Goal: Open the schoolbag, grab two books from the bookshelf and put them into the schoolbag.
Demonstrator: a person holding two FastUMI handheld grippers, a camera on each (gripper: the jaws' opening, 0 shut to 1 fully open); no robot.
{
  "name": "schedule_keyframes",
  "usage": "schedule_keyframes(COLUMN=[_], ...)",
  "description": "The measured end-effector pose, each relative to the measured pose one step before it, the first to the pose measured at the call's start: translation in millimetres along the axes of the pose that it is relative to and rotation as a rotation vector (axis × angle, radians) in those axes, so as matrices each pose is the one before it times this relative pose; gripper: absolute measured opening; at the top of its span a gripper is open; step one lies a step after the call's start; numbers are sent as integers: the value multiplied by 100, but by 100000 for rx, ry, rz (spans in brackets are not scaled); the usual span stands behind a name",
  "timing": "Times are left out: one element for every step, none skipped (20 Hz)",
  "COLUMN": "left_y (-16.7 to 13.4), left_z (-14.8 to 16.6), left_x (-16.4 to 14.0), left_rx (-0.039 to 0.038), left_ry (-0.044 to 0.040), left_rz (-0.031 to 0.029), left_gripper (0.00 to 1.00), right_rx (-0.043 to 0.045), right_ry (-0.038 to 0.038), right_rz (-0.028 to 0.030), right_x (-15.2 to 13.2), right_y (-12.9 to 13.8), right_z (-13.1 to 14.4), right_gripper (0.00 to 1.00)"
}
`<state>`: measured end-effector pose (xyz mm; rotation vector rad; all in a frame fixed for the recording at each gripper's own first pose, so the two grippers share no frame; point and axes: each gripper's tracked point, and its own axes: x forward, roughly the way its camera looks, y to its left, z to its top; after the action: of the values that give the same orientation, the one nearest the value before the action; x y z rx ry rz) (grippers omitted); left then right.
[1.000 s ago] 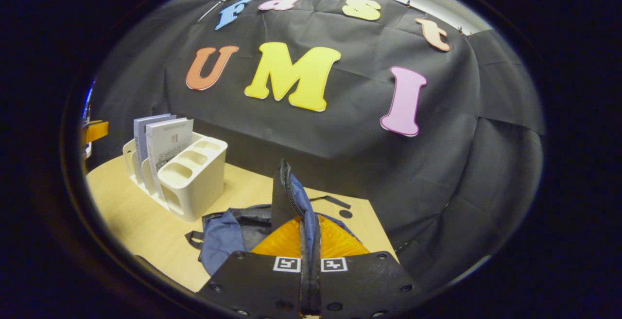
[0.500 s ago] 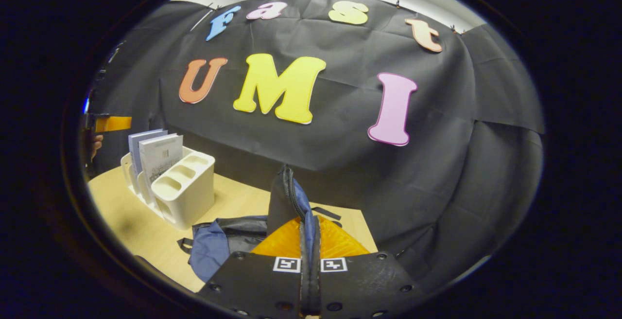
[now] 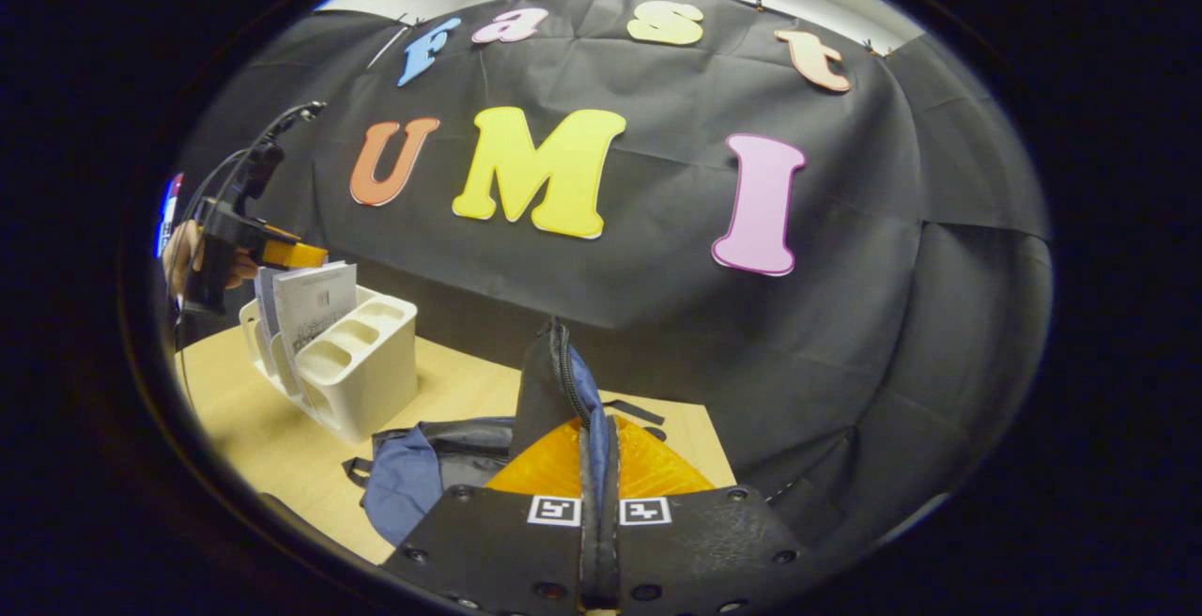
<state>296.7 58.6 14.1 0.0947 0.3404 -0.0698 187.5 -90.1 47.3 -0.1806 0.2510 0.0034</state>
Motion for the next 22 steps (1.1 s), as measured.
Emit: schedule_keyframes(left_y=[287,98,-165,-74,-111,-25,59,261,-241,-186,214,376,37,-289,-85,333,238,-61,-326,-99,-274,-499], left_z=[-151,-180,-135,-288,-509,-549,-352,66,-334,-344,-351,-219,-4,12,-319,-359,-456,-206,-88,-271,-485,-482], left_x=[632,632,601,450,642,594,225,392,227,330,454,339,276,390,6,98,-101,38,279,272,391,435], left_rx=[1463,125,-470,305,805,1216,1170,529,-94,-669,-1018,-1601,-1739,-794,138,2093,3183,2177,1701,1209,658,-332], left_ry=[2364,1661,2440,2332,2467,3460,2901,1356,3757,3742,4285,3331,2218,2121,3216,3281,3862,2589,2759,2602,2691,2683], left_rz=[957,-93,-624,250,296,-154,-219,773,-1523,-1566,-701,694,120,-1845,-1400,699,692,-325,-843,-162,-1507,-1367], left_gripper=[95,96,96,95,95,95,95,95,95,95,95,94,92,91,85,82,76,74,73,72,69,68], right_rx=[-155,-221,64,515,445,607,391,13,44,-195,24,127,-106,-82,-213,-285,-202,200,228,562,734,358], right_ry=[-201,-296,22,48,12,-296,-10,-141,-161,66,24,330,247,-170,-209,-573,-432,-372,-92,-20,40,201], right_rz=[495,327,168,359,532,403,246,525,348,18,319,365,182,361,313,263,157,48,13,103,215,-86], right_x=[6,89,109,34,105,67,24,44,57,148,148,76,-21,40,-85,32,-204,9,7,-62,-18,10], right_y=[-144,-110,-150,-155,-141,-162,-123,-103,-6,-124,-92,54,1,40,135,-11,-52,-50,-50,-4,-14,-67], right_z=[-167,-23,-174,-108,-63,-20,-188,-179,-250,-37,-121,-42,-180,60,-41,68,23,-97,-121,-233,-52,-47], right_gripper=[0,1,1,0,0,0,0,0,0,0,0,0,0,0,0,0,0,0,0,0,0,0])
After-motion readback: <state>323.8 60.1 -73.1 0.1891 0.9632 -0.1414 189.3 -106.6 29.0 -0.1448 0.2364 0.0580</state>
